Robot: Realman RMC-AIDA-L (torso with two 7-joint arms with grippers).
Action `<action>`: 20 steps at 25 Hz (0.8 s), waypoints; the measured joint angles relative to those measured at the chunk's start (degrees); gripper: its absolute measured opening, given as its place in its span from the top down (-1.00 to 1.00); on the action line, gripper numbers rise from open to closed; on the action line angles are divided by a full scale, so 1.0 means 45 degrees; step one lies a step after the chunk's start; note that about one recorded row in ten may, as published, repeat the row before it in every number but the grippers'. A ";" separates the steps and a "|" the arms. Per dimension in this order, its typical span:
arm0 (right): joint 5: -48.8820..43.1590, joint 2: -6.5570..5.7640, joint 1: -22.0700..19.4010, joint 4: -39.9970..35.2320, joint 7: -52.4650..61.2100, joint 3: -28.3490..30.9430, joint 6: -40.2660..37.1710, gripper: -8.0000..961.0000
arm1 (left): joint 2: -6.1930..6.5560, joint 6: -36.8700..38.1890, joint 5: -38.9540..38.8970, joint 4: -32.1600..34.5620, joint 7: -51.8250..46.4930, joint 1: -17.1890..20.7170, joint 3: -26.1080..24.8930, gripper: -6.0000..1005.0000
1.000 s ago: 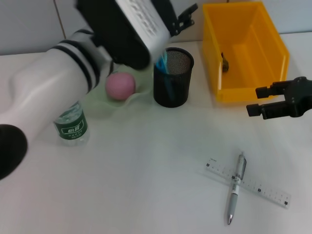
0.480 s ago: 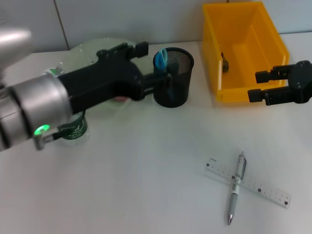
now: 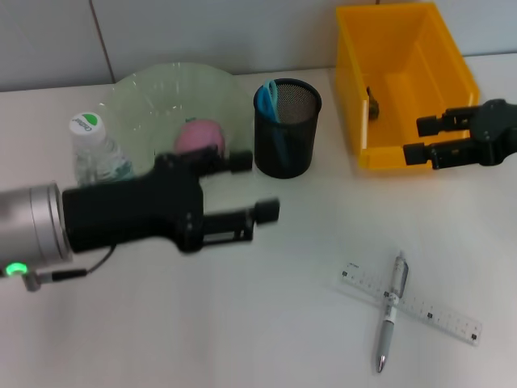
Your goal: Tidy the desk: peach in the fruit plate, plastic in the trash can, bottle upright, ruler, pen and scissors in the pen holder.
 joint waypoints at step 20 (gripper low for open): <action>-0.0024 -0.0616 0.1144 0.0984 0.0369 -0.0183 0.0231 -0.34 | -0.0142 0.0491 -0.0874 -0.3948 0.2507 -0.1616 -0.0196 -0.56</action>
